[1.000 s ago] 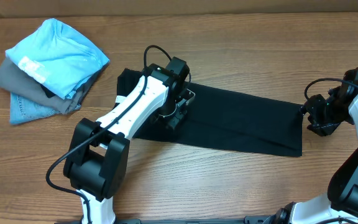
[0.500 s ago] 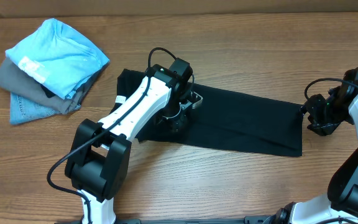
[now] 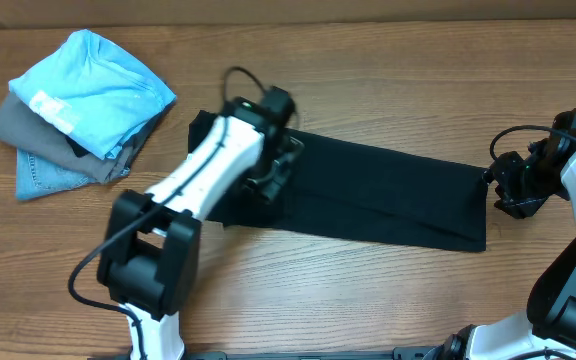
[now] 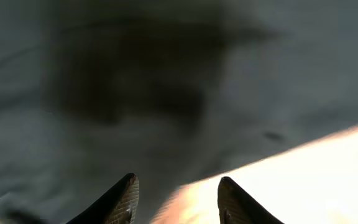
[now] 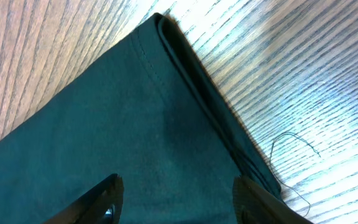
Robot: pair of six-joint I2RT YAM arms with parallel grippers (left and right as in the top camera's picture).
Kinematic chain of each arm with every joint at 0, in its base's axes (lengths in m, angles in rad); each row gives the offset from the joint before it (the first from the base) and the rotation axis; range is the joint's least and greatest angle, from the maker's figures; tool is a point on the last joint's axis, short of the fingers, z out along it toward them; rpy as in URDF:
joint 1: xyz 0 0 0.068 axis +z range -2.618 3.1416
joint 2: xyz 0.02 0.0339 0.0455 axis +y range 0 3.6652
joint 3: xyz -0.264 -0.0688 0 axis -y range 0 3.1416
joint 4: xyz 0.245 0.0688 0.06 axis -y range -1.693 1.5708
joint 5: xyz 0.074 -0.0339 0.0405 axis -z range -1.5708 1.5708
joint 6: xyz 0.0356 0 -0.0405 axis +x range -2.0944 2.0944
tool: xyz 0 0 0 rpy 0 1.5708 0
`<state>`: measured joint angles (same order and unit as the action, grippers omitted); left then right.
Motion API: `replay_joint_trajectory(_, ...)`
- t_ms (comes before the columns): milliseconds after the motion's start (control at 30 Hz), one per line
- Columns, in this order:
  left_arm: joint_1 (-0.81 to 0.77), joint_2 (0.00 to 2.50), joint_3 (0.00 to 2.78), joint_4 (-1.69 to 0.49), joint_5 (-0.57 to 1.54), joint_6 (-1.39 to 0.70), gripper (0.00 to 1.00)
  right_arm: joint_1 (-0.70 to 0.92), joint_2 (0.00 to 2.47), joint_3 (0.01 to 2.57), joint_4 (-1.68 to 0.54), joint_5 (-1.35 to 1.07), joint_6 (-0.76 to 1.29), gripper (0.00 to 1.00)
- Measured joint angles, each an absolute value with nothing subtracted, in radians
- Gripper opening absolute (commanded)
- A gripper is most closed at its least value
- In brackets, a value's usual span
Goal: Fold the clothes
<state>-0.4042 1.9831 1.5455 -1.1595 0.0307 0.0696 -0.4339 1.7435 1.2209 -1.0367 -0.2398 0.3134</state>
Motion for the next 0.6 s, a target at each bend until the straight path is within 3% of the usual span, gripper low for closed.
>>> replay_joint_trajectory(100,-0.299,1.983,1.547,-1.159,0.026,0.03,0.39,-0.434,1.744,1.221,-1.036,-0.24,0.313,0.6)
replay_joint_trajectory(267,-0.157,1.983,1.542,-1.162,0.069,0.02,0.37,-0.434,1.744,1.221,-1.036,-0.24,0.314,0.6)
replay_joint_trajectory(433,-0.138,1.983,1.462,-1.129,0.147,0.021,0.44,-0.434,1.744,1.221,-1.037,-0.24,0.313,0.6)
replay_joint_trajectory(600,-0.142,1.983,1.389,-1.093,0.198,0.021,0.44,-0.434,1.744,1.221,-1.037,-0.24,0.313,0.6)
